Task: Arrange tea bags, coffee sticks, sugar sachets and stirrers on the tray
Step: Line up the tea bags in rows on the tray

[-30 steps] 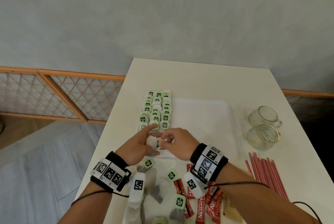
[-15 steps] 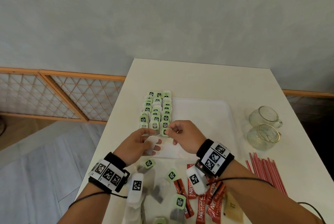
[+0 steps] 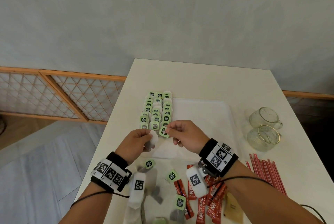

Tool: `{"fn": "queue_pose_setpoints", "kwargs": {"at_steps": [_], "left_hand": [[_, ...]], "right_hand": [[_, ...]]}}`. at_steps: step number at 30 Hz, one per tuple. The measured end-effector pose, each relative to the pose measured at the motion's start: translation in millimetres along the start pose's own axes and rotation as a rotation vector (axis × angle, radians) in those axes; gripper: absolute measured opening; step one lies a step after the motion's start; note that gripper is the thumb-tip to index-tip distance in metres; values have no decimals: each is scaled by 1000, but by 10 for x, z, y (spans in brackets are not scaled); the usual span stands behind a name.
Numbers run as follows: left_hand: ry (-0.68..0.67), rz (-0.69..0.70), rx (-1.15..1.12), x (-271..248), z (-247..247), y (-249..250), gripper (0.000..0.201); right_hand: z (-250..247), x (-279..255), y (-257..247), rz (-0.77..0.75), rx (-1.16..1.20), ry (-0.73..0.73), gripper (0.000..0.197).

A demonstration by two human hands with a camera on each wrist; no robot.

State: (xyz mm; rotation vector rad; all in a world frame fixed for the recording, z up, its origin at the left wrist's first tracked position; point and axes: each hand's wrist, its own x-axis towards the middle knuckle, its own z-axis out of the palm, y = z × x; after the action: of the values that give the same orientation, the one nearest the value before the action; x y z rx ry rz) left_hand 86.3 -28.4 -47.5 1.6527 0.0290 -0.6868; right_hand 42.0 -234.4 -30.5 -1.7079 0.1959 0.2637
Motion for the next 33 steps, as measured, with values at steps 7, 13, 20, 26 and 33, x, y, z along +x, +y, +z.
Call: {"fn": "queue_pose_setpoints", "kwargs": {"at_steps": [7, 13, 20, 26, 33], "left_hand": [[-74, -75, -170, -51, 39, 49, 24], [-241, -75, -139, -101, 35, 90, 32], [-129, 70, 92, -82, -16, 32, 22], [-31, 110, 129, -71, -5, 36, 19], [-125, 84, 54, -93, -28, 70, 21]], "right_hand": [[72, -32, -7, 67, 192, -102, 9], [147, -29, -2, 88, 220, -89, 4], [162, 0, -19, 95, 263, -37, 8], [174, 16, 63, 117, 163, 19, 5], [216, 39, 90, 95, -25, 16, 6]]}}
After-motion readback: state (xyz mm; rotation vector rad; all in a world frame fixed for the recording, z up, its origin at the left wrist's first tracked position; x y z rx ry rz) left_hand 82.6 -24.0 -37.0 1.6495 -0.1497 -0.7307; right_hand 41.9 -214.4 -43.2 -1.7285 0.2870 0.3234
